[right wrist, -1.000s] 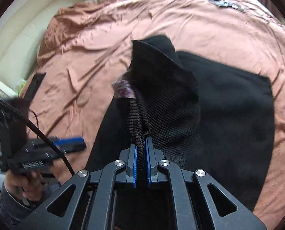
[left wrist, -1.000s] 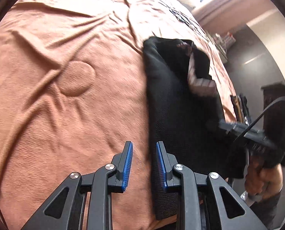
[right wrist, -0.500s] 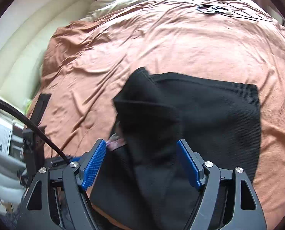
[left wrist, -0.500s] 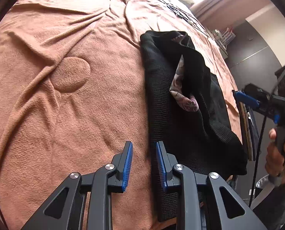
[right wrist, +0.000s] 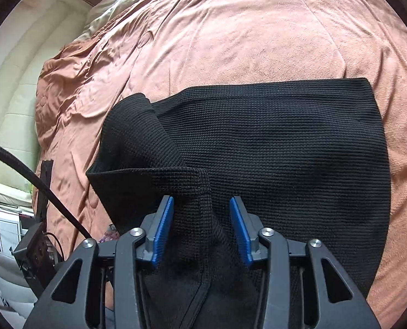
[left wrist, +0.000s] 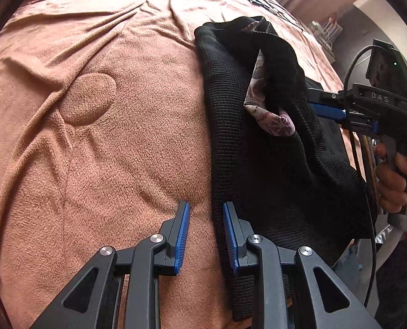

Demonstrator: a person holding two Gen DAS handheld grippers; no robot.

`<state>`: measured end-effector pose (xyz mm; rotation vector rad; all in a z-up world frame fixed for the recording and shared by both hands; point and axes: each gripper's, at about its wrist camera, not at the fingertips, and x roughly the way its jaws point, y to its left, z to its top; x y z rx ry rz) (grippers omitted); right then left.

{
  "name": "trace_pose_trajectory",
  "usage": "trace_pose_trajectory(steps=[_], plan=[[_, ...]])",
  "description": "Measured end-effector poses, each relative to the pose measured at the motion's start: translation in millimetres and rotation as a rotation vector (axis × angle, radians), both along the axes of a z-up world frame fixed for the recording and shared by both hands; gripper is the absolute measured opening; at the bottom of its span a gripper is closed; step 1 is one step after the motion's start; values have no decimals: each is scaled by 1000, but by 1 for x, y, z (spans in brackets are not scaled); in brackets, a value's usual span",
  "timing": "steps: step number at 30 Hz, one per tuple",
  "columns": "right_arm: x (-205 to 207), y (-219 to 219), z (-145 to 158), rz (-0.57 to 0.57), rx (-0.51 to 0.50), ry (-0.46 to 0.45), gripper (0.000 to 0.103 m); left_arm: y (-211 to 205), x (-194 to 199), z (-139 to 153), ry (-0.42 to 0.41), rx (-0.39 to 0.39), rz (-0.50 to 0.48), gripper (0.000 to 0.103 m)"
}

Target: Fold small clothes

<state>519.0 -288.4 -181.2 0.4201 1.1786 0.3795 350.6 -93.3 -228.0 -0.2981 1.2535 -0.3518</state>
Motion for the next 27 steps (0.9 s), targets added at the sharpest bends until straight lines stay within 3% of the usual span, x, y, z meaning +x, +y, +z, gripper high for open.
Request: trace_pose_trajectory(steps=[3, 5, 17, 27], plan=[[2, 4, 0, 10, -19, -15, 5, -1, 4, -3, 8, -18, 7, 27], [-6, -2, 5, 10, -13, -32, 2, 1, 4, -4, 11, -28, 10, 27], [-12, -55, 51, -97, -242, -164, 1, 11, 3, -3, 17, -48, 19, 27], [10, -70, 49, -193, -364, -174, 1, 14, 3, -2, 18, -54, 22, 27]])
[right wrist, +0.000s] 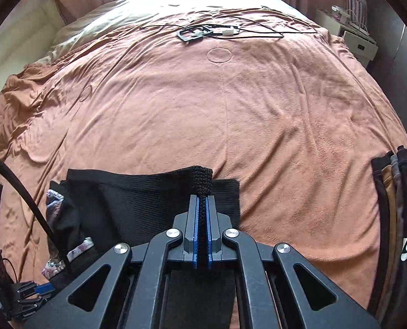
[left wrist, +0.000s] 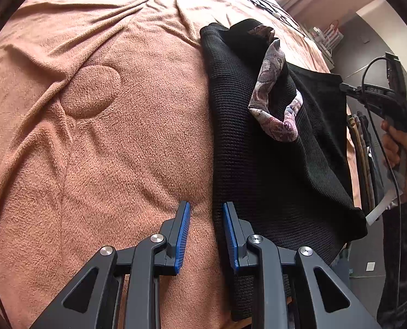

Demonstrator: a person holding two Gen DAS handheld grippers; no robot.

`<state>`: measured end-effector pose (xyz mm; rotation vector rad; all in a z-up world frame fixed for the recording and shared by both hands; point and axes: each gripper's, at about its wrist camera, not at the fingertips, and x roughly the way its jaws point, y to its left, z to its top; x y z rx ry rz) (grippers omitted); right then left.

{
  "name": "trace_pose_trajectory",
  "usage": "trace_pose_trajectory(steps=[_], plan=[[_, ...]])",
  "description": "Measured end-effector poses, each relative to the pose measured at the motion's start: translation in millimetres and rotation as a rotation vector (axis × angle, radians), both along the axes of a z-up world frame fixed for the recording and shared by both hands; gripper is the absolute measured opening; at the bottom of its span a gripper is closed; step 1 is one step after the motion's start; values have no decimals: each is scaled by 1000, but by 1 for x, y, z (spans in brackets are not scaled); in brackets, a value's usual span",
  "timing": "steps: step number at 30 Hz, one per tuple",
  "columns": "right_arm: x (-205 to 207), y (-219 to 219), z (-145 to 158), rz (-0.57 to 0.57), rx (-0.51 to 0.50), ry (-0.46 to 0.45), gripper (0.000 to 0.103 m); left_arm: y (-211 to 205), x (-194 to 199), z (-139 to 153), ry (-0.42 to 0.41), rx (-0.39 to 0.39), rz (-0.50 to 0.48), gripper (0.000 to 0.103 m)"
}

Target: Fold small clothes

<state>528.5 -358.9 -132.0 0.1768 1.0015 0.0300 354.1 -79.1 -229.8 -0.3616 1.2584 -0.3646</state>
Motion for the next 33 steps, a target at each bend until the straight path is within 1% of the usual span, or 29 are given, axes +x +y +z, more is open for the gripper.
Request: trace_pose_trajectory(steps=[7, 10, 13, 16, 17, 18, 19, 20, 21, 22, 25, 28, 33], plan=[[21, -12, -32, -47, 24, 39, 0, 1, 1, 1, 2, 0, 0, 27], [31, -14, -43, -48, 29, 44, 1, 0, 1, 2, 1, 4, -2, 27], [34, -14, -48, -51, 23, 64, 1, -1, 1, 2, 3, 6, -3, 27], [23, -9, -37, -21, -3, 44, 4, -3, 1, 2, 0, 14, -6, 27], [19, -9, -33, -10, -13, 41, 7, -3, 1, 3, -1, 16, -6, 27], [12, -8, -30, 3, -17, 39, 17, -4, 1, 2, -1, 16, -6, 27], [6, -7, -25, 18, -13, 35, 36, -4, 1, 1, -1, 16, -5, 27], [-2, -6, -21, 34, -9, 24, 48, -4, 1, 1, -1, 17, -5, 27], [-11, -5, -16, 49, -11, 7, 66, -5, 1, 1, -3, 19, -7, 27], [-20, -4, -11, 63, -15, -9, 68, -6, 0, 1, -4, 22, -8, 27], [-46, -1, 1, 102, 2, -17, 68, -9, 0, 2, -8, 33, -13, 27], [-73, 1, 12, 140, 19, -45, 68, -12, -1, 4, -11, 43, -18, 27], [-120, 14, 23, 211, 12, -57, 68, -12, -1, 4, -6, 29, -9, 27]])
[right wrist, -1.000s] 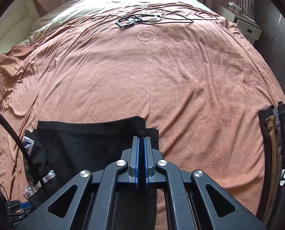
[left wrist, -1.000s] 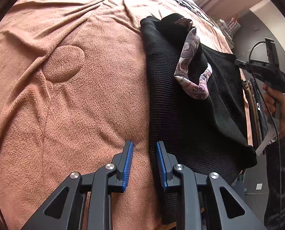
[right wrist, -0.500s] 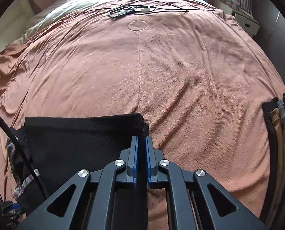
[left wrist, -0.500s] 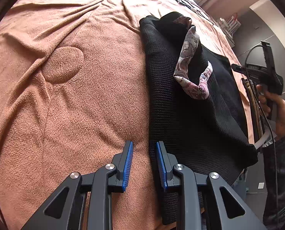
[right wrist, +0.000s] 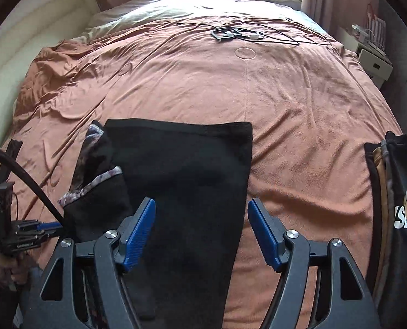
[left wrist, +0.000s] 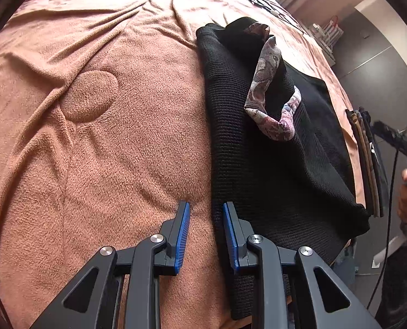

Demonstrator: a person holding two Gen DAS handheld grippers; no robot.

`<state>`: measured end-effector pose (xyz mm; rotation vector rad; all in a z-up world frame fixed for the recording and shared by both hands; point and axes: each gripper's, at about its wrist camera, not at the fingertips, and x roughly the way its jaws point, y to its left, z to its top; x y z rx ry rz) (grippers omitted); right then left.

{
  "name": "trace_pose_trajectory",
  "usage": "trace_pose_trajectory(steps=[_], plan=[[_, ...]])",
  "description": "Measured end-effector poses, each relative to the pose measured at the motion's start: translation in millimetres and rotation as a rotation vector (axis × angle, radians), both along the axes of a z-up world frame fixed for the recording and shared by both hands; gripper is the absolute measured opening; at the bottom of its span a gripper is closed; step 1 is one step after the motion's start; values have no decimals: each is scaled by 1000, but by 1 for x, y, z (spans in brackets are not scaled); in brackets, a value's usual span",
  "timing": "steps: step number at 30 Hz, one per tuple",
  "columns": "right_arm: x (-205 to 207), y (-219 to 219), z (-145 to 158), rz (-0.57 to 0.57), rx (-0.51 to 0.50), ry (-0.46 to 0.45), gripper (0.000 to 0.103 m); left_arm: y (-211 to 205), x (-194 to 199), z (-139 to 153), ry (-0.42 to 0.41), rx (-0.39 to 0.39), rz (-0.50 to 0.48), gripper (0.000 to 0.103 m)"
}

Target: Fold small clothes

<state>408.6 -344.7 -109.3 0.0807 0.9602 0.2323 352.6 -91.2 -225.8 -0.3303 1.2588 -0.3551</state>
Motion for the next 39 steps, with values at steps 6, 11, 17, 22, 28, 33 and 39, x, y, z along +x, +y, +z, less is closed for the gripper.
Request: trace_pose_trajectory(steps=[6, 11, 17, 22, 28, 33, 39], plan=[[-46, 11, -2, 103, 40, 30, 68, 0, -2, 2, 2, -15, -9, 27], [-63, 21, -8, 173, 14, 60, 68, -5, -2, 2, 2, -4, -11, 27], [-57, 46, -20, 235, -55, 99, 68, -7, -2, 1, 3, -2, -10, 27], [-50, 76, -39, 259, -164, 116, 68, -5, -2, -1, 9, -18, -5, 27], [-35, 88, -49, 250, -215, 105, 68, 2, -2, -4, 17, -45, 2, 27], [-19, 52, -43, 101, -151, 83, 68, 4, -2, -3, 14, -48, 2, 27], [-10, -10, -43, -112, -35, 78, 68, 13, -4, -4, 18, -74, 11, 27]])
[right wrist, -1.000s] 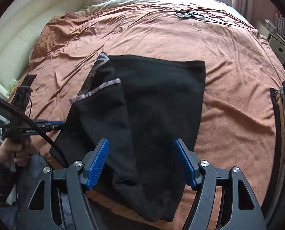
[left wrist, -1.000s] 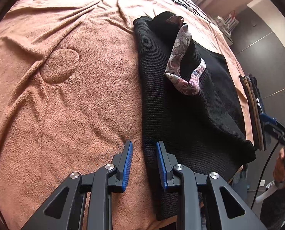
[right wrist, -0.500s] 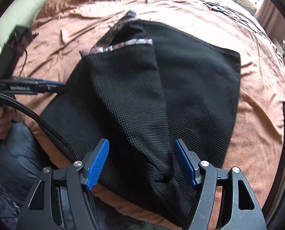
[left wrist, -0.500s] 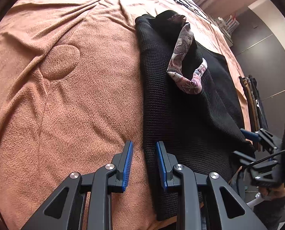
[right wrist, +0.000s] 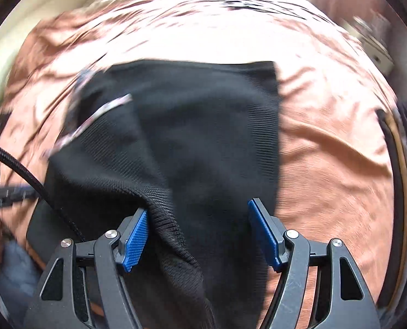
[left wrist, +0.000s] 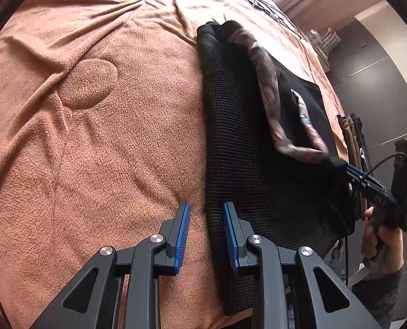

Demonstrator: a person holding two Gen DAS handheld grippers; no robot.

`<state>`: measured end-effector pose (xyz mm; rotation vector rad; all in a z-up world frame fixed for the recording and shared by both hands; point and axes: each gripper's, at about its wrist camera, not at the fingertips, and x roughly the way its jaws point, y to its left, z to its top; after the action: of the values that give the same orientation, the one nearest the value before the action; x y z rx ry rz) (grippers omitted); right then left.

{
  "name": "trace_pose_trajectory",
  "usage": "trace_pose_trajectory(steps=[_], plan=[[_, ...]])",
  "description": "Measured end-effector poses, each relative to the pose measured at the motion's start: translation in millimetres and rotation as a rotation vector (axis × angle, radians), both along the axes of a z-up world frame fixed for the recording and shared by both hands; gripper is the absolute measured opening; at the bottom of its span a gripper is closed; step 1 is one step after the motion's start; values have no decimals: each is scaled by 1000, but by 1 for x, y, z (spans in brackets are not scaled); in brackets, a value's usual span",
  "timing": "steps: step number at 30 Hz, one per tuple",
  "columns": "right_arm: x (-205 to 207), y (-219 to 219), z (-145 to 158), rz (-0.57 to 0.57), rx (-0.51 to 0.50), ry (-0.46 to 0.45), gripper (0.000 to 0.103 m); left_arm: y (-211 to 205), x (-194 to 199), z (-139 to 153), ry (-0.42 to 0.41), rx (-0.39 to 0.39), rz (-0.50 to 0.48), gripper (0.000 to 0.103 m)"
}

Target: Fold small clothes

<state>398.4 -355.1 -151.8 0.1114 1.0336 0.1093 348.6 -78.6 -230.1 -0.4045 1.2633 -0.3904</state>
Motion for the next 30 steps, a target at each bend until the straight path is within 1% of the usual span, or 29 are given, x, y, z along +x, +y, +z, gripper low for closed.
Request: trace_pose_trajectory(steps=[4, 7, 11, 14, 16, 18, 20, 22, 24, 30], plan=[[0, -28, -11, -99, 55, 24, 68, 1, -1, 0, 0, 0, -1, 27], [-1, -29, -14, -109, 60, 32, 68, 2, -2, 2, -4, 4, -3, 27], [-6, -23, -6, -64, 39, 15, 68, -3, -2, 11, -27, 25, -28, 27], [-11, -16, -3, -10, 41, 18, 68, -14, 1, 28, -62, 36, -66, 27], [-11, -8, -3, 32, 13, 16, 68, -27, 5, 40, -97, 89, -113, 27], [-13, 1, -1, 69, -31, 12, 68, -41, 10, 45, -114, 139, -156, 27], [-11, 16, -1, 114, -76, 5, 68, -52, 17, 43, -102, 170, -193, 27], [-8, 29, -2, 144, -124, 8, 72, -66, 26, 38, -86, 216, -232, 27], [-2, 42, -4, 170, -148, 9, 72, -77, 33, 33, -76, 243, -250, 27], [14, 66, -14, 217, -204, 37, 73, -91, 53, 31, -70, 231, -264, 27]])
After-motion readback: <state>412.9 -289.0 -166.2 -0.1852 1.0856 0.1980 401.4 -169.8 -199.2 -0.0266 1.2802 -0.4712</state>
